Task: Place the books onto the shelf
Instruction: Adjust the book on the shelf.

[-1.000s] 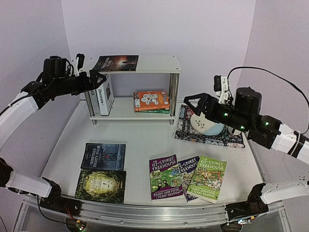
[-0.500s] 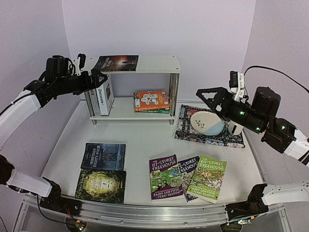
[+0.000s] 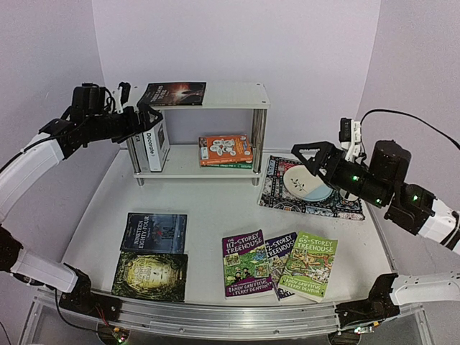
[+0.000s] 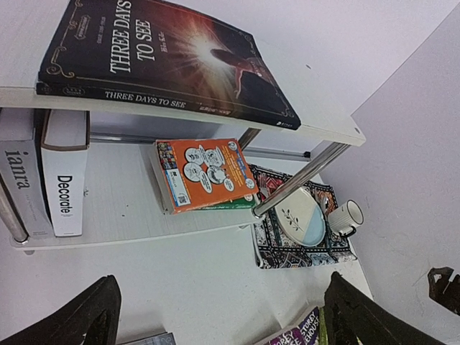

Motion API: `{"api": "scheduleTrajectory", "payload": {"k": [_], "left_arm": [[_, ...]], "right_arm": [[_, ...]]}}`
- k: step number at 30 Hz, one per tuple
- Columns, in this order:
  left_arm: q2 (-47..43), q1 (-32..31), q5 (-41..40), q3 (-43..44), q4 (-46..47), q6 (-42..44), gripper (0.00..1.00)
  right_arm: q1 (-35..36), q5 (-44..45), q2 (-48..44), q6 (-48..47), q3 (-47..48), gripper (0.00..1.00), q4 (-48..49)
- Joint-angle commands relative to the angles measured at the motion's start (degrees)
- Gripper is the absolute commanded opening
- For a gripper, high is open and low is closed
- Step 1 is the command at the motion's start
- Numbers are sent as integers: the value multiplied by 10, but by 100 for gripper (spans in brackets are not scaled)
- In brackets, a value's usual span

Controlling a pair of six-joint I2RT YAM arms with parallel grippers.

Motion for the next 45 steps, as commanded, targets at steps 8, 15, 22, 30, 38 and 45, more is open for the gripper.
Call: {"api": "scheduleTrajectory", "payload": {"k": [8, 15, 22, 30, 38, 45], "left_arm": [[51, -30, -36, 26, 26, -35, 100], [76, -66, -149, 59, 26, -25, 93], [114, -66, -183, 124, 24, 1, 73], [156, -62, -165, 181, 21, 20, 47], [181, -48, -151, 211, 19, 24, 36], [207, -40, -133, 238, 17, 23, 13]], "right_arm": [[-2, 51, 41, -129, -39, 98, 1], [-2, 104, 47, -189, -64, 98, -20], [-2, 110, 54, -205, -66, 98, -20], [-2, 116, 58, -211, -65, 98, -20], [-2, 129, 44, -214, -74, 98, -20], [-2, 136, 40, -221, -74, 98, -20]]}}
